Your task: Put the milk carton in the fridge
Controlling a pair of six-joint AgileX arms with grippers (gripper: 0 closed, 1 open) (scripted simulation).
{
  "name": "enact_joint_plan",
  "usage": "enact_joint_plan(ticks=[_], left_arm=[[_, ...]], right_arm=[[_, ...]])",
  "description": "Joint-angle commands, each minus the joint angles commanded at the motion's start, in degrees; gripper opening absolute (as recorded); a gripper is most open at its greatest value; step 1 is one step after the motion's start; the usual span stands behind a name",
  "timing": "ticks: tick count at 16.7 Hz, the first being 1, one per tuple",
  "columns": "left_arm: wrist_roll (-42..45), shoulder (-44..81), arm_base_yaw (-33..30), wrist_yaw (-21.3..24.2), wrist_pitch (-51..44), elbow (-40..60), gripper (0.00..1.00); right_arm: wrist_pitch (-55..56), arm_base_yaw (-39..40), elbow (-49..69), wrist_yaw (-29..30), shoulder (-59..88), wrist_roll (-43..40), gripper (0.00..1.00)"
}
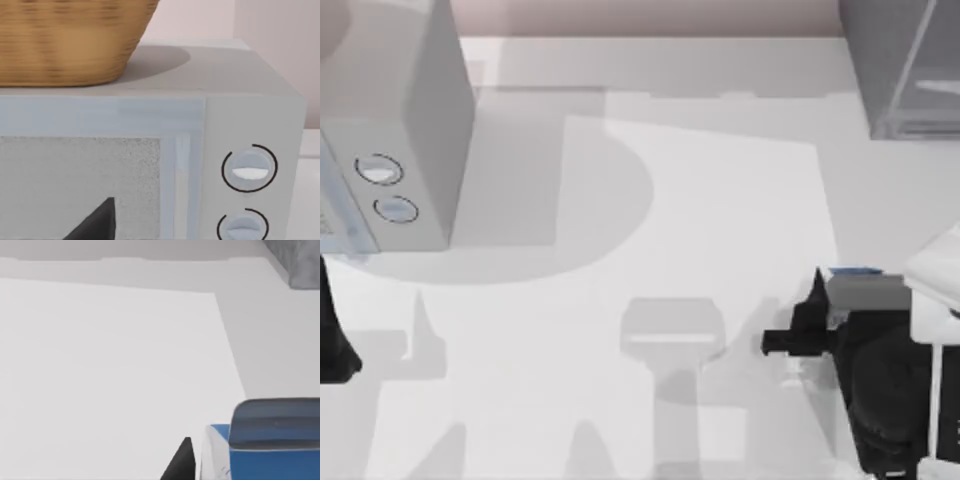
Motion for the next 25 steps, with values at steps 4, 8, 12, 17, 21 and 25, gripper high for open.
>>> enact_joint_plan(ticks=[4, 8, 12, 17, 21, 25], left_arm=[[0.00, 0.00, 0.00, 0.00, 0.00, 0.00, 1.00], [0.00, 0.00, 0.00, 0.00, 0.00, 0.00, 1.00], [0.00, 0.00, 0.00, 0.00, 0.00, 0.00, 1.00], [0.00, 0.00, 0.00, 0.00, 0.00, 0.00, 1.00], [0.00, 0.00, 0.00, 0.00, 0.00, 0.00, 1.00], [0.00, 0.00, 0.00, 0.00, 0.00, 0.00, 1.00]], right_arm=[[-12.68, 0.14, 1.27, -0.28, -11.72, 0.13, 0.00], [-31.10, 0.30, 2.95, -0.53, -27.60, 0.17, 0.00], [-48.05, 0.30, 4.40, -0.65, -42.68, 0.10, 0.00], [-56.90, 0.33, 5.34, -0.65, -51.45, 0.05, 0.00], [-56.78, 0.27, 5.17, -0.66, -51.29, 0.15, 0.00], [-60.28, -3.38, 2.18, -2.36, -54.82, -1.99, 0.00]])
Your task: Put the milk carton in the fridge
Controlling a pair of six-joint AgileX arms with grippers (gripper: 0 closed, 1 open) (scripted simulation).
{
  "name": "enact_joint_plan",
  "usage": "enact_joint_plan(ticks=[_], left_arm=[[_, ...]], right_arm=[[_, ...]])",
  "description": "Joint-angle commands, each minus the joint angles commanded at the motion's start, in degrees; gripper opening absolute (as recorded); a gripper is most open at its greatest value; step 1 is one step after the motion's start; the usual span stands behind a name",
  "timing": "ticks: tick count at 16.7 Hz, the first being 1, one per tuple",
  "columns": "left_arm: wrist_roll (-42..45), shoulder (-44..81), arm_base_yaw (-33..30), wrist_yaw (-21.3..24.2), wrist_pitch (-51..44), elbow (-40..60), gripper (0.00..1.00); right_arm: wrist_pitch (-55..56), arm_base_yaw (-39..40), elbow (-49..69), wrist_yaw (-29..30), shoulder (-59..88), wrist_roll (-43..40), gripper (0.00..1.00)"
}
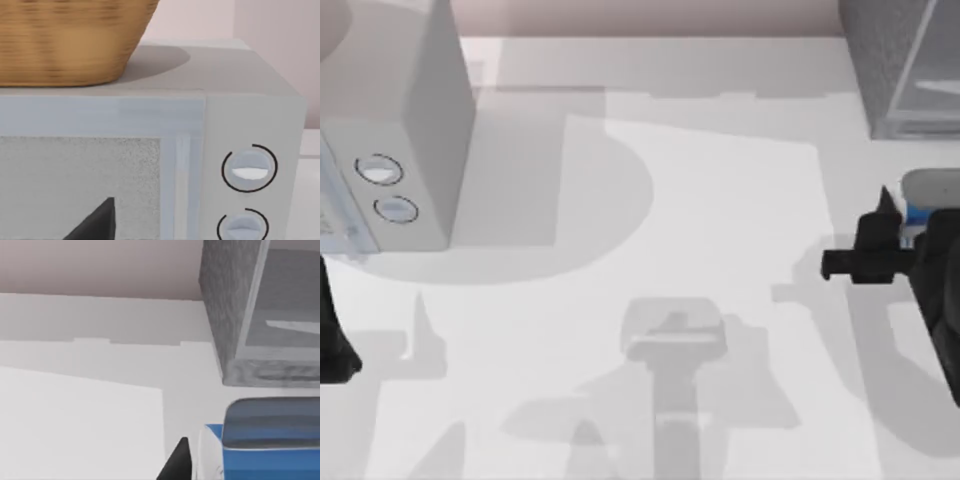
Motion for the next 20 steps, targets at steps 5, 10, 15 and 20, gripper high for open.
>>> enact_joint_plan(ticks=[5, 10, 15, 20], left_arm=[[0.00, 0.00, 0.00, 0.00, 0.00, 0.00, 1.00], [0.00, 0.00, 0.00, 0.00, 0.00, 0.00, 1.00], [0.00, 0.00, 0.00, 0.00, 0.00, 0.00, 1.00], [0.00, 0.00, 0.00, 0.00, 0.00, 0.00, 1.00]], right_arm=[[-8.22, -10.59, -4.55, -8.76, -16.12, -1.51, 0.00], [-14.40, -17.44, -8.05, -19.13, -42.14, -3.14, 0.00], [-27.47, -30.65, -16.94, -30.25, -64.37, -6.35, 0.00], [-32.97, -35.48, -20.66, -37.55, -72.22, -8.42, 0.00]])
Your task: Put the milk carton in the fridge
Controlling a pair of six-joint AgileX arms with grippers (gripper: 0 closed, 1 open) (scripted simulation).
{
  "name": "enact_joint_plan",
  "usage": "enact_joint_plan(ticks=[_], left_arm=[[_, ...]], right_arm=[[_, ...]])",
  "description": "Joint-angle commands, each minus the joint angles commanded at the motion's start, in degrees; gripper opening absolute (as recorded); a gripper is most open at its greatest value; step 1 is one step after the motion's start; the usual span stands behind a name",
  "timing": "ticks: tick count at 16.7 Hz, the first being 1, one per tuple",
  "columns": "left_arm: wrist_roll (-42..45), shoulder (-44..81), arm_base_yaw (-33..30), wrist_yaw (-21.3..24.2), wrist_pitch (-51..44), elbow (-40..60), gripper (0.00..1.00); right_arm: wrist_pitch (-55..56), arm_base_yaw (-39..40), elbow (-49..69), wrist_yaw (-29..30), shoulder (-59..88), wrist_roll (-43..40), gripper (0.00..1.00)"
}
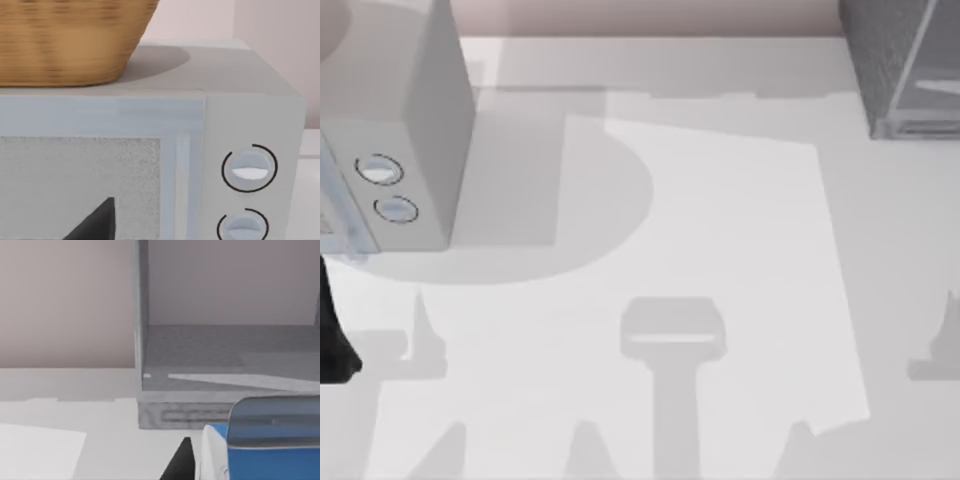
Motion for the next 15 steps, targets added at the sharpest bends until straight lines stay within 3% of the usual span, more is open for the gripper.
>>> enact_joint_plan(ticks=[8, 15], left_arm=[[0.00, 0.00, 0.00, 0.00, 0.00, 0.00, 1.00], [0.00, 0.00, 0.00, 0.00, 0.00, 0.00, 1.00]], right_arm=[[2.10, -0.68, 1.71, -0.06, 3.76, -0.02, 0.00], [17.54, -4.74, 14.22, -3.02, 30.60, -0.02, 0.00]])
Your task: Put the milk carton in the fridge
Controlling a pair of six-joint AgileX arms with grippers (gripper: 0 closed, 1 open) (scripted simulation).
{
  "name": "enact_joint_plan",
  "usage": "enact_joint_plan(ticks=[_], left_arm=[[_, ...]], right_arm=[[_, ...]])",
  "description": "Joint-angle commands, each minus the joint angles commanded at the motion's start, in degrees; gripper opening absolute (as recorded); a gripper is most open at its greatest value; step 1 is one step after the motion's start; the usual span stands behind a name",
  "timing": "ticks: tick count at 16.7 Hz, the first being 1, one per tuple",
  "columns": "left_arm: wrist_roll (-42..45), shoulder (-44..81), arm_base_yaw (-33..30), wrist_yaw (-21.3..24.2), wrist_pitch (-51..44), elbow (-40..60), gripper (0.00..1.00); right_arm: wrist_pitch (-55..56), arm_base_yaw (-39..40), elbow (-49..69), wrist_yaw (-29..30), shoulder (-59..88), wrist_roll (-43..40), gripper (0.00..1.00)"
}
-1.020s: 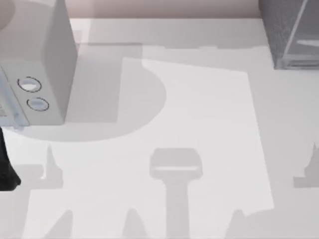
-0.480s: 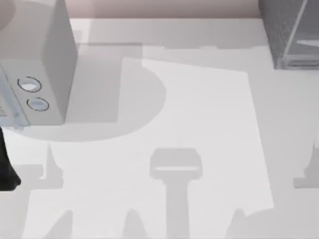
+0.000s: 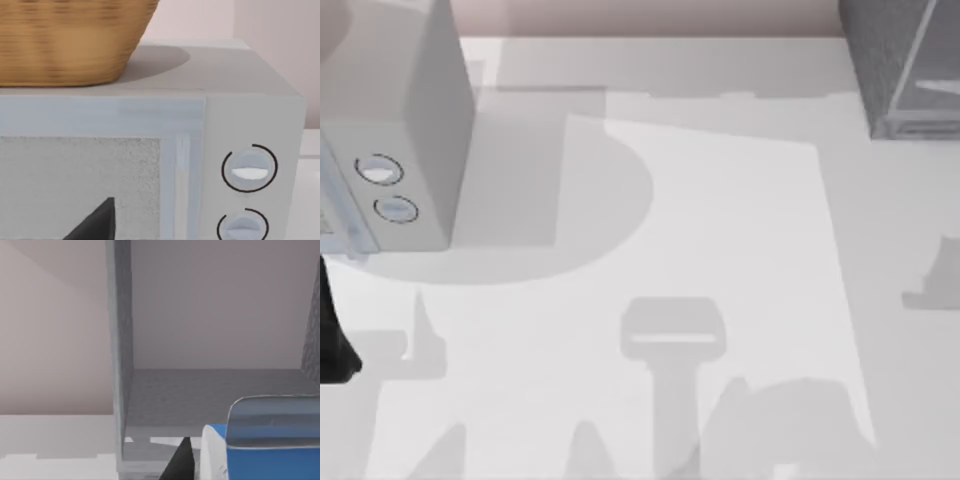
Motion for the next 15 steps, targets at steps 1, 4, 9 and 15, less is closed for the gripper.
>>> enact_joint_plan(ticks=[1, 4, 9, 15], left_arm=[[0.00, 0.00, 0.00, 0.00, 0.00, 0.00, 1.00], [0.00, 0.00, 0.00, 0.00, 0.00, 0.00, 1.00], [0.00, 0.00, 0.00, 0.00, 0.00, 0.00, 1.00], [0.00, 0.00, 0.00, 0.00, 0.00, 0.00, 1.00]], right_arm=[[3.10, -0.66, 2.53, -0.70, 5.37, 0.05, 0.00], [12.95, -2.65, 10.58, -3.01, 22.65, 0.25, 0.00], [29.43, -5.92, 24.05, -6.95, 52.23, 0.64, 0.00], [44.79, -9.36, 36.53, -10.41, 81.50, 0.95, 0.00]])
